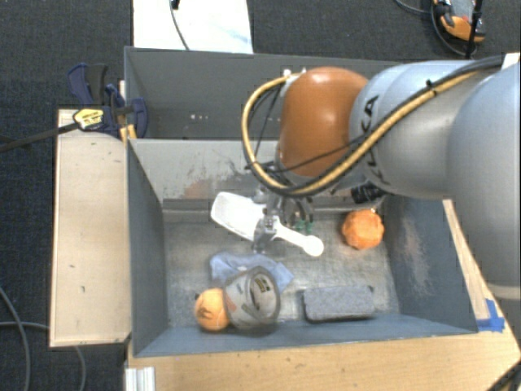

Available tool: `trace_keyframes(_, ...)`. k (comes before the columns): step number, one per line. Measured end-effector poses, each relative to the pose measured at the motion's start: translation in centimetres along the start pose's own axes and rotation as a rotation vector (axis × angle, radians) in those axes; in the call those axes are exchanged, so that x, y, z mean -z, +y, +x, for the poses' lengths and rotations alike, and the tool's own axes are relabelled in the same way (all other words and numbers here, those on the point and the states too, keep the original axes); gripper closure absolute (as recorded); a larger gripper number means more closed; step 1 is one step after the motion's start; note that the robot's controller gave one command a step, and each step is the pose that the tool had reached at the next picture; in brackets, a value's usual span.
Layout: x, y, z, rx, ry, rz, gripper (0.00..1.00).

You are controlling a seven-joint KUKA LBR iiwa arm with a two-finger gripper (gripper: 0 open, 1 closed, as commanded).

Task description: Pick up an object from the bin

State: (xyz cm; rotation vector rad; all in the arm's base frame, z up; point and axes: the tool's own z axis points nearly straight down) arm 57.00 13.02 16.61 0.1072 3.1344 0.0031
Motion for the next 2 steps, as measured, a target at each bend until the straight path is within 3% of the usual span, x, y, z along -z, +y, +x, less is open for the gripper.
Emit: trace_keyframes(2, 1.68, 0.01, -0.04, 0.001, 0.000, 0.000, 1.00)
